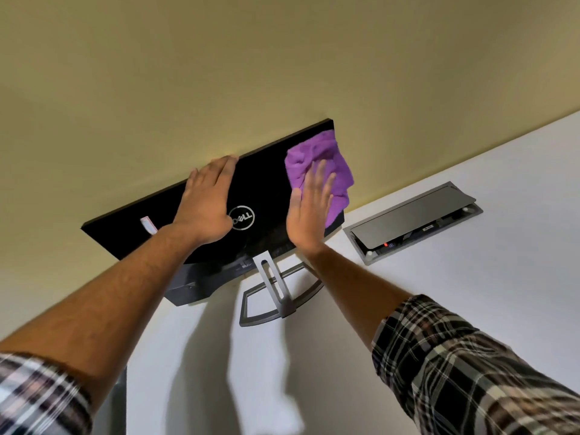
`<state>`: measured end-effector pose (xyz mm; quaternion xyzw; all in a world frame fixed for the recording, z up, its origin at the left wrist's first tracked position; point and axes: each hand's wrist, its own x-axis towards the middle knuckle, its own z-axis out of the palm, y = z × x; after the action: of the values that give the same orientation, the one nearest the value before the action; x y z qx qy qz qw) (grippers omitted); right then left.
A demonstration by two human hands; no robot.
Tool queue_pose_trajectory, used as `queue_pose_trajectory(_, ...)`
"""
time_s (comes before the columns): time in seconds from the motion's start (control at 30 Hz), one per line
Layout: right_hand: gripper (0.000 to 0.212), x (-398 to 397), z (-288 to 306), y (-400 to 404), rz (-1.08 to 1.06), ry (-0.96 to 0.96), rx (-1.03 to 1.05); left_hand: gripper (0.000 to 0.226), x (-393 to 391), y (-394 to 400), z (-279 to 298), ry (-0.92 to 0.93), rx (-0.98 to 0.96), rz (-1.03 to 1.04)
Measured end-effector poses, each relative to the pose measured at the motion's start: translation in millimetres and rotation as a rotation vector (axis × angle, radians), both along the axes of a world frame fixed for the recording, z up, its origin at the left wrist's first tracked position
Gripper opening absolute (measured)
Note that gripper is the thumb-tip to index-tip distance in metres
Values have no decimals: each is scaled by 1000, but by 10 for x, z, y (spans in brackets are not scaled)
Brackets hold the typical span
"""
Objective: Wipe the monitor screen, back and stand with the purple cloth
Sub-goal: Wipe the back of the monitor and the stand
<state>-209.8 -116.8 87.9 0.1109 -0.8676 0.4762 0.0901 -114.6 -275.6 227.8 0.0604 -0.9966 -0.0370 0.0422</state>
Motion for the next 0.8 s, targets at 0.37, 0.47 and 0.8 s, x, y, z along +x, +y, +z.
queue_pose_trajectory(0.37,69,-180,378,-155,-30,144,181,110,79,28,-39,82,-42,-9)
queue_pose_trajectory(0.47,70,-164,383,-136,-15,153,199,100,149,-33,6,107,-28,3)
queue_pose_trajectory(0.8,72,-168,390,-143,-19,134,194,89,731,-559,162,102,-3,126)
